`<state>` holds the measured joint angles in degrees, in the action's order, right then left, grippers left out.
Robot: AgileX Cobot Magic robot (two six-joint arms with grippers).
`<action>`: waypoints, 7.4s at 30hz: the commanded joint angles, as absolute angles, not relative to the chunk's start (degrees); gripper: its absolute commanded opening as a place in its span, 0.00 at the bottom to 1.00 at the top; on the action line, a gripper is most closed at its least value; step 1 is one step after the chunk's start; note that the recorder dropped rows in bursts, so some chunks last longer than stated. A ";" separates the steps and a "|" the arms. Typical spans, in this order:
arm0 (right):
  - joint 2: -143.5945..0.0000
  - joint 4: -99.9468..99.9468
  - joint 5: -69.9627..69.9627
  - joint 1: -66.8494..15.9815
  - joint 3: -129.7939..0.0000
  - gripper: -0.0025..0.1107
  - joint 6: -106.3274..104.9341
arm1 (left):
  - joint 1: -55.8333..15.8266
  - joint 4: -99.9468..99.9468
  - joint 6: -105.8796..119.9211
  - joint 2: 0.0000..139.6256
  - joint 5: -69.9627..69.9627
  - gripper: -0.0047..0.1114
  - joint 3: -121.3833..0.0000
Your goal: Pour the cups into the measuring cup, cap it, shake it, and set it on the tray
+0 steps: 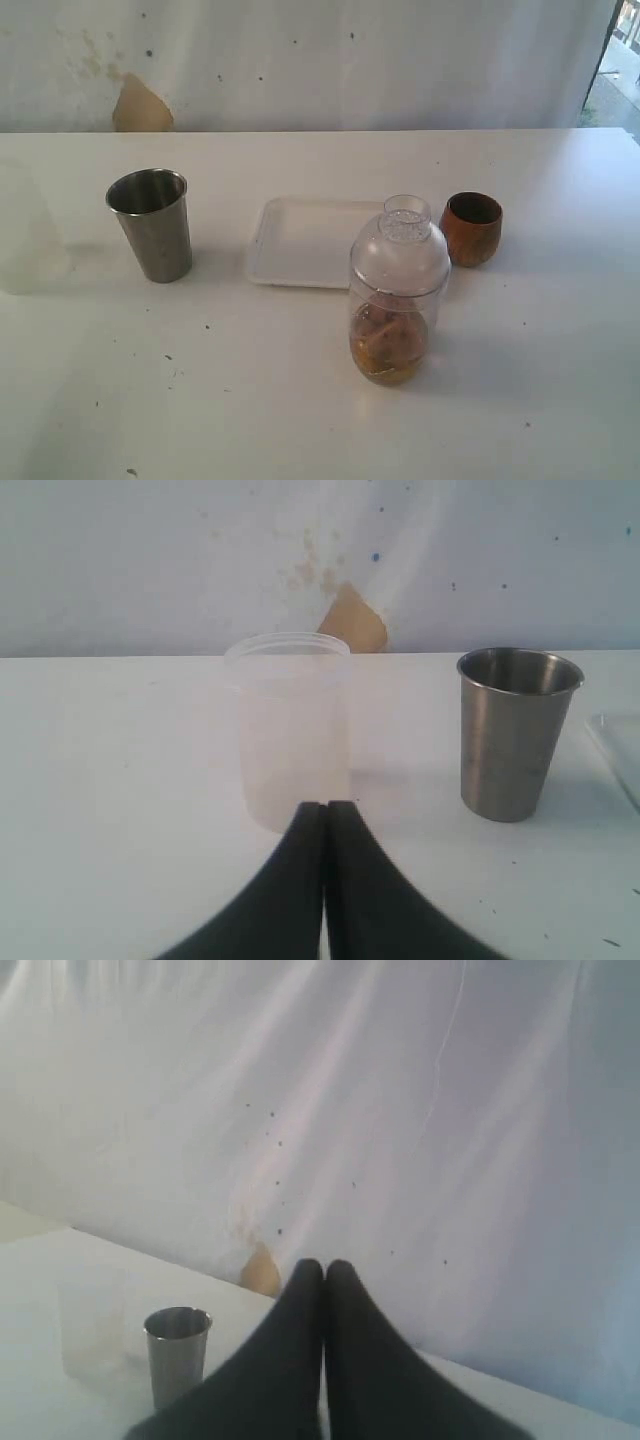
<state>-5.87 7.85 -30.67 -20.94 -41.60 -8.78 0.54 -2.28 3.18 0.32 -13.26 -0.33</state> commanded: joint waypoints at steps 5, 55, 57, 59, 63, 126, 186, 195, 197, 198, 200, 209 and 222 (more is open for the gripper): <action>-5.52 12.09 -38.93 -20.57 -41.27 0.02 -5.89 | 0.80 -2.21 3.14 0.00 -13.34 0.04 0.00; -71.48 3.14 32.72 -35.37 -11.34 0.93 -4.08 | 0.80 -2.21 3.14 0.00 -13.34 0.04 0.00; -72.88 4.94 32.72 -35.37 -11.34 0.93 -6.45 | 0.80 -2.21 3.14 0.00 -13.34 0.04 0.00; -74.25 10.28 33.64 -35.37 -11.34 0.93 -10.55 | 0.80 -2.21 3.14 0.00 -13.34 0.04 0.00; -77.12 14.59 38.92 -35.37 -11.34 0.93 -12.45 | 0.80 -2.21 3.14 0.00 -13.34 0.04 0.00; -100.82 15.54 56.61 -35.37 -23.37 0.56 -10.26 | 0.80 -2.21 3.14 0.00 -13.34 0.04 0.00; -78.91 10.64 28.22 -32.57 -37.51 0.02 -13.72 | 0.67 -2.21 3.14 0.00 -13.33 0.04 0.00; -78.93 30.25 27.17 -30.43 -37.37 0.02 -13.69 | 0.57 -2.21 3.14 0.00 -13.33 0.04 0.00; -78.93 29.34 29.78 -30.63 -36.53 0.02 -8.26 | 0.57 -2.21 3.14 0.00 -13.33 0.04 0.00; -78.82 14.00 26.48 -31.81 -37.03 0.02 -7.97 | 0.57 -2.21 3.14 0.00 -13.33 0.04 0.00; -78.82 7.35 22.77 -33.10 -37.57 0.02 -9.37 | 0.68 -2.21 3.14 0.00 -13.33 0.04 0.00; -78.46 33.21 27.70 -29.60 -36.28 0.02 -9.46 | 0.56 -2.21 3.14 0.00 -13.33 0.04 0.00; -77.83 35.24 29.98 -30.29 -35.21 0.02 -7.42 | 0.56 -2.21 3.14 0.00 -13.33 0.04 0.00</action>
